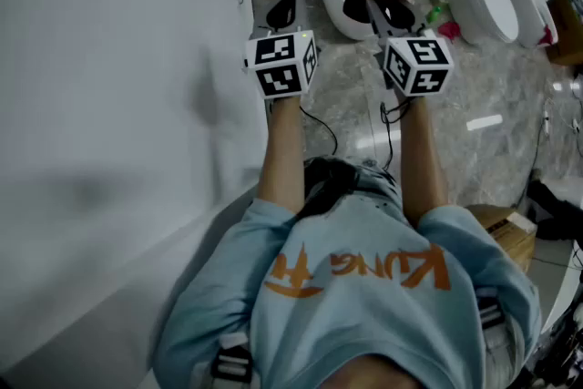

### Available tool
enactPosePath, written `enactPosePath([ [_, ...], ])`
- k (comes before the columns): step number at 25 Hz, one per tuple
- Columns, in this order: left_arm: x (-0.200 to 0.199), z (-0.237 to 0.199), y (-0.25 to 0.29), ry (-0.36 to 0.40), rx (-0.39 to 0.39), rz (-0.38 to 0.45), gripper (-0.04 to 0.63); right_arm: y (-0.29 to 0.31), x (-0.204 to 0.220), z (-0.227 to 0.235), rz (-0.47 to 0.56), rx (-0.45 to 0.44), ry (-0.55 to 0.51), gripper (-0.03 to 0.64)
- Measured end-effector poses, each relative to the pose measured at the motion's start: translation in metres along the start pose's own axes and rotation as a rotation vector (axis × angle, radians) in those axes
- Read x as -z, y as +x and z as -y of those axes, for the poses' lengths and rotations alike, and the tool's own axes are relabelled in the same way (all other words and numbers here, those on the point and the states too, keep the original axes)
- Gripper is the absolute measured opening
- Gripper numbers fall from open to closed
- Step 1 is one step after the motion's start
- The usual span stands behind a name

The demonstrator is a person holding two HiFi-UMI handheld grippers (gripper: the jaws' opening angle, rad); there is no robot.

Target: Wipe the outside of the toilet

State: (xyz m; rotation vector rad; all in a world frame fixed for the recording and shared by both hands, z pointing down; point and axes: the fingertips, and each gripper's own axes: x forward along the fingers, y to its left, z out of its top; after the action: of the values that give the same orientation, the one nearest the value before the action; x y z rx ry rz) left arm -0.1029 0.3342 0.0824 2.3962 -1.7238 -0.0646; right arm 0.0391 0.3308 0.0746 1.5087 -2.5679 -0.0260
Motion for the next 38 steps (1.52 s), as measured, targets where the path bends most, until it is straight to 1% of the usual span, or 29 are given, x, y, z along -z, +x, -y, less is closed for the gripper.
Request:
enactPosePath([
  [3,0.003,-0.004,-0.001,-0.001,0.002,-0.004,-0.005,0.003,-0.003,-0.003,0.027,0.008,-0.002,0.074],
  [6,0.005,-0.006,-0.005,0.003,0.004,-0.01,-0.005,0.001,-0.004,0.004,0.054,0.048,0.062,0.075],
  [11,0.01,-0.016,-0.01,-0.016,-0.014,-0.02,-0.005,-0.002,0.003,0.012,0.035,0.093,0.083,0.077],
  [15,0.017,-0.014,-0.009,-0.029,-0.003,-0.029,-0.005,-0.009,0.01,0.027,0.021,0.135,0.096,0.077],
  [19,0.017,-0.01,0.0,-0.037,-0.006,-0.02,-0.005,-0.01,0.007,0.045,0.032,0.149,0.099,0.077],
  [23,0.003,-0.01,0.012,-0.028,-0.01,0.005,-0.005,-0.008,-0.002,0.06,0.059,0.157,0.1,0.077],
  [26,0.0,-0.01,0.018,-0.018,-0.017,0.017,-0.005,-0.003,0.0,0.066,0.063,0.152,0.098,0.077],
  [29,0.002,-0.014,0.038,-0.008,-0.024,0.012,-0.005,0.015,0.005,0.079,0.066,0.145,0.108,0.077],
  [34,0.007,-0.031,0.093,-0.007,-0.045,-0.022,-0.005,0.069,0.015,0.106,0.05,0.123,0.136,0.077],
  [38,0.026,-0.033,0.138,0.007,-0.051,-0.085,-0.005,0.107,0.037,0.136,0.013,0.123,0.187,0.077],
])
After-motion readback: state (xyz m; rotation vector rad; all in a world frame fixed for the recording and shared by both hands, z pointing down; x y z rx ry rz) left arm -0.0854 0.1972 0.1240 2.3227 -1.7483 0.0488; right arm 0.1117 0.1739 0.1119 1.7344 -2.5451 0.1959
